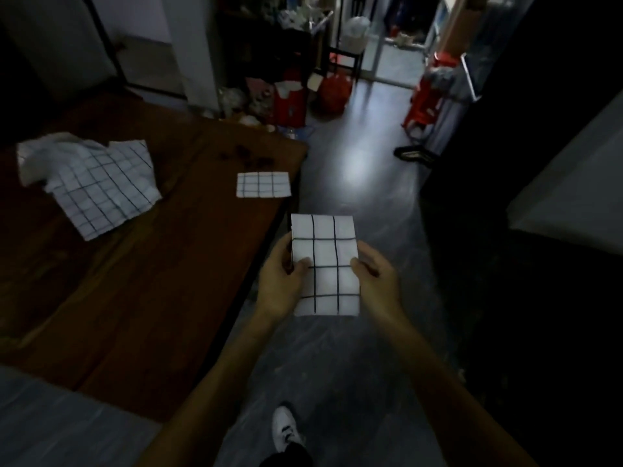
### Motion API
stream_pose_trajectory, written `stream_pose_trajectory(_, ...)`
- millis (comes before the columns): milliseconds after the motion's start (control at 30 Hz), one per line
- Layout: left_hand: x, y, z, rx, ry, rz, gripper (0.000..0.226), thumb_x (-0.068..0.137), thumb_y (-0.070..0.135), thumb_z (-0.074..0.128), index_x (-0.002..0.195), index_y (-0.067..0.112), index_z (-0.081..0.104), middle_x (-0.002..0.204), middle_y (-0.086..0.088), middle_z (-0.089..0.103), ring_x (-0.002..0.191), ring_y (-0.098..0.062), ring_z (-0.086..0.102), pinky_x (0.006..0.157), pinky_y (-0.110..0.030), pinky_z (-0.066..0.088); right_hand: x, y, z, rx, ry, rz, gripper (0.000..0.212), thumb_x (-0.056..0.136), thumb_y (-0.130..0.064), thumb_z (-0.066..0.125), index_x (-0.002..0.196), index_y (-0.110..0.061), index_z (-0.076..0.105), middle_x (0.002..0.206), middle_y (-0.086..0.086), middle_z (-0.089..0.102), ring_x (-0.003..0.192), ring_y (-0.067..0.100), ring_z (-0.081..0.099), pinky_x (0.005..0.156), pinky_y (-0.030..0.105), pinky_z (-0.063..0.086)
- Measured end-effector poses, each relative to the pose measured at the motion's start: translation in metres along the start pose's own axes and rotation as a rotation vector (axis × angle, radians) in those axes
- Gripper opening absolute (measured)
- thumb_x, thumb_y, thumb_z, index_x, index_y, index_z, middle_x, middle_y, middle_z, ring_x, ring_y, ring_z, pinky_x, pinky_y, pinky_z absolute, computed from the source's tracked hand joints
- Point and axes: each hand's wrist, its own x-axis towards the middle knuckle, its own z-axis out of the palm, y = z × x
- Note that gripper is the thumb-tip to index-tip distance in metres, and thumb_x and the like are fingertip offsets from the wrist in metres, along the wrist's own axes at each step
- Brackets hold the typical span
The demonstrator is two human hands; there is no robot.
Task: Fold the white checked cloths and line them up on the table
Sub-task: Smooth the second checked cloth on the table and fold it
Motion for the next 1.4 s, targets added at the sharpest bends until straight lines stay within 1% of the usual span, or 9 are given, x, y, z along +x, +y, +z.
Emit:
stream_pose_trajectory(200,0.061,-0.029,-0.021,-0.096,0.131,-0.081,0.054,0.091,0.01,0.057,0.14,0.021,0.039,0.139,0.001,0.048,0.127,-0.015,0.045,0.104,-0.04,0.043,0.058,-0.004,0.053,-0.181,-0.176,0.009,0.04,0.093,-0.017,0.056,0.131,-0.027,0.05,0.107,-0.018,0.055,0.09,-0.006,0.055,0.068,0.012,0.044)
stream_pose_trajectory(333,0.09,-0.049,-0.043,-0.127,0.216,-0.14,0.055,0.091,0.01,0.056,0.14,0.023,0.038,0.14,0.003,0.046,0.127,-0.011,0.043,0.102,-0.032,0.04,0.09,-0.008,0.092,-0.175,-0.293,-0.005,0.038,0.092,-0.014,0.057,0.129,-0.023,0.055,0.116,-0.005,0.064,0.102,0.007,0.062,0.087,0.031,0.054)
stream_pose_trajectory(467,0.113,-0.067,-0.066,-0.135,0.316,-0.205,0.054,0.092,0.01,0.055,0.14,0.023,0.037,0.139,0.004,0.047,0.125,-0.009,0.043,0.103,-0.035,0.04,0.118,-0.008,0.136,-0.17,-0.43,-0.043,0.036,0.09,-0.007,0.058,0.125,-0.015,0.059,0.104,-0.009,0.065,0.093,0.001,0.064,0.074,0.013,0.053)
stream_pose_trajectory(600,0.14,-0.09,-0.085,-0.149,0.408,-0.305,0.054,0.092,0.015,0.054,0.142,0.026,0.035,0.14,0.005,0.047,0.126,-0.014,0.046,0.103,-0.046,0.043,0.149,-0.006,0.178,-0.181,-0.536,-0.04,0.034,0.091,-0.005,0.058,0.124,-0.014,0.06,0.107,-0.008,0.065,0.098,0.001,0.062,0.078,0.011,0.051)
stream_pose_trajectory(700,0.164,-0.105,-0.091,-0.141,0.455,-0.321,0.045,0.093,0.019,0.054,0.136,0.025,0.043,0.13,0.01,0.054,0.117,-0.01,0.053,0.097,-0.041,0.049,0.178,-0.004,0.207,-0.186,-0.625,-0.038,0.034,0.092,-0.007,0.057,0.122,-0.022,0.06,0.098,-0.023,0.061,0.091,-0.012,0.058,0.075,0.005,0.047)
stream_pose_trajectory(833,0.2,-0.126,-0.096,-0.055,0.516,-0.367,0.04,0.094,0.018,0.053,0.133,0.022,0.046,0.128,0.007,0.056,0.113,-0.01,0.054,0.091,-0.032,0.049,0.219,0.007,0.242,-0.188,-0.717,-0.003,0.031,0.093,-0.007,0.056,0.122,-0.015,0.06,0.094,-0.024,0.058,0.084,-0.013,0.056,0.07,0.002,0.045)
stream_pose_trajectory(967,0.234,-0.154,-0.096,0.01,0.573,-0.539,0.044,0.094,0.016,0.052,0.136,0.017,0.043,0.129,-0.001,0.056,0.118,-0.019,0.053,0.096,-0.038,0.048,0.259,0.02,0.273,-0.293,-0.875,0.029,0.034,0.094,-0.011,0.055,0.128,-0.012,0.057,0.111,-0.007,0.062,0.092,-0.003,0.056,0.072,0.008,0.046)
stream_pose_trajectory(1100,0.249,-0.173,-0.096,0.027,0.668,-0.726,0.063,0.094,0.018,0.053,0.148,0.012,0.022,0.149,-0.006,0.036,0.136,-0.025,0.035,0.108,-0.045,0.037,0.283,0.035,0.294,-0.506,-0.952,-0.024,0.037,0.096,-0.018,0.053,0.132,-0.013,0.053,0.131,0.003,0.057,0.112,0.01,0.054,0.089,0.017,0.041)
stream_pose_trajectory(1400,0.232,-0.157,-0.125,0.061,0.861,-0.698,0.047,0.098,0.03,0.043,0.143,0.017,0.035,0.14,-0.006,0.046,0.124,-0.019,0.047,0.098,-0.039,0.045,0.276,0.019,0.326,-0.513,-0.993,-0.208,0.032,0.096,-0.013,0.052,0.127,-0.015,0.058,0.125,0.001,0.061,0.113,0.013,0.057,0.092,0.023,0.046)
